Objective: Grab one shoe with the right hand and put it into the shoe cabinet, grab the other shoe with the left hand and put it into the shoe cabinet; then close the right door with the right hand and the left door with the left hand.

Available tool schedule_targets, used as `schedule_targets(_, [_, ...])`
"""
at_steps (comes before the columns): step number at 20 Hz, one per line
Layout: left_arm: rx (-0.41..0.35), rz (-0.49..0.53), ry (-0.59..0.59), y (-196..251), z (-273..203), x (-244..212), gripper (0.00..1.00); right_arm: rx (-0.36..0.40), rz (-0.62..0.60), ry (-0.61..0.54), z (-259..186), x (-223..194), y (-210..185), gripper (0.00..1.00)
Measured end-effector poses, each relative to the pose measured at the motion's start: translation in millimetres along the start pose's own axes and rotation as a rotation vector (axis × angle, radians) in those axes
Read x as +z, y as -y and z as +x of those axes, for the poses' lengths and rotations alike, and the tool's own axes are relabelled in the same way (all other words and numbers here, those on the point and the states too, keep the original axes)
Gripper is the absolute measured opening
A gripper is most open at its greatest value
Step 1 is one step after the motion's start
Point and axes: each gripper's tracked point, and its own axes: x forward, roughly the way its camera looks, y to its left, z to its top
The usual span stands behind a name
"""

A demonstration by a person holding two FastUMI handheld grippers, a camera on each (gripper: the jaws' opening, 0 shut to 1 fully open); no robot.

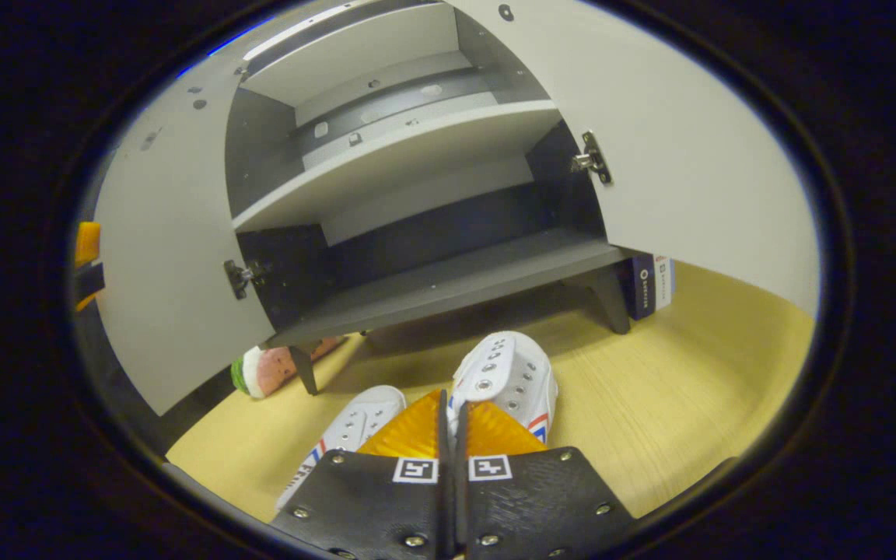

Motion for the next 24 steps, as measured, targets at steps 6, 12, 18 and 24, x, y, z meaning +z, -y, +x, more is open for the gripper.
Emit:
schedule_targets(6, [-0.005, 0.012, -0.005, 1.2, -1.3, -1.4, 0.98, 0.025, -0.09, 0.128, -42.2, 75.4, -19.1, 0.0])
schedule_targets(12, [-0.012, 0.018, 0.003, 5.2, 2.9, -4.3, 0.98, -0.003, -0.376, 0.301, -81.4, 194.0, -37.2, 0.0])
schedule_targets(18, [-0.044, 0.022, 0.012, 17.2, 19.7, -8.6, 0.97, 0.004, -0.433, 0.333, -71.7, 290.0, -56.2, 0.01])
schedule_targets(24, [-0.057, 0.036, -0.003, 20.8, 31.5, -18.6, 0.98, 0.059, -0.45, 0.288, -27.9, 356.1, -80.7, 0.01])
